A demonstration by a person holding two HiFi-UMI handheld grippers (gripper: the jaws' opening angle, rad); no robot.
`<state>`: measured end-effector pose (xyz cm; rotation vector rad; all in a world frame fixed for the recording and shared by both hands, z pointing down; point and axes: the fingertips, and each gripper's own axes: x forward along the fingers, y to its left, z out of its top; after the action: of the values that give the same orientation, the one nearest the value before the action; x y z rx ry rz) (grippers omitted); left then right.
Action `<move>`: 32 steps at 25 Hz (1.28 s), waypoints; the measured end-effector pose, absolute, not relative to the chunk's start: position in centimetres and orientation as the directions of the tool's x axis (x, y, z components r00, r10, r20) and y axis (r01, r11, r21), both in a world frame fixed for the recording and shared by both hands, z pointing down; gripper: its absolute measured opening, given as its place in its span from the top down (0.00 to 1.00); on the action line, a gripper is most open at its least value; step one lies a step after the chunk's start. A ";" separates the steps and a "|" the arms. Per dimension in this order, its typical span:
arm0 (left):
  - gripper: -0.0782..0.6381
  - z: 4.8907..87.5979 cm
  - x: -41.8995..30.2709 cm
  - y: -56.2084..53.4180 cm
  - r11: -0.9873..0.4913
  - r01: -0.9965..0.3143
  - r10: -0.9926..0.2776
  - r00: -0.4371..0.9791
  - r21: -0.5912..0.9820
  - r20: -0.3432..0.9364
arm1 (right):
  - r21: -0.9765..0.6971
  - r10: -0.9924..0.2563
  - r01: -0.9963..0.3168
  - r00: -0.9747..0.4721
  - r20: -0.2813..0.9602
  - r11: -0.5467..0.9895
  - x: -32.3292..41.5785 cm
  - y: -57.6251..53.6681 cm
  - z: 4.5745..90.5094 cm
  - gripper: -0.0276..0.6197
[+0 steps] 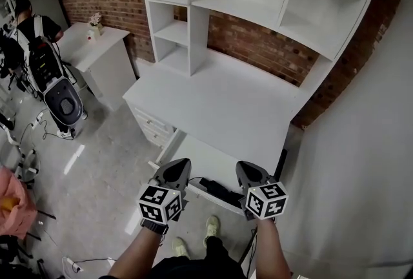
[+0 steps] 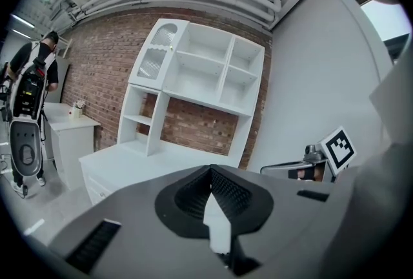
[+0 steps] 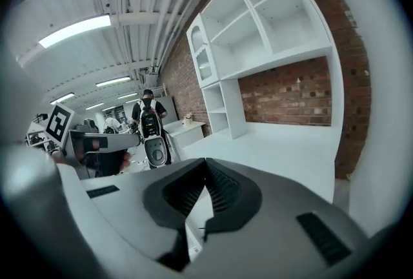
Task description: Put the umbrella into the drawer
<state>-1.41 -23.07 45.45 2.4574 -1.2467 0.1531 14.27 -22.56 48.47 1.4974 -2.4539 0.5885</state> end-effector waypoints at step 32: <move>0.88 28.9 -6.2 -20.0 -0.604 -0.780 -0.790 0.613 0.166 0.006 | -0.023 -0.915 -0.915 -0.403 0.037 0.402 11.8 -17.4 28.7 0.95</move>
<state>-6.17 -20.04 28.92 2.6826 -1.3144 -0.1013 11.81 -17.36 28.69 1.7069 -2.6148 0.0622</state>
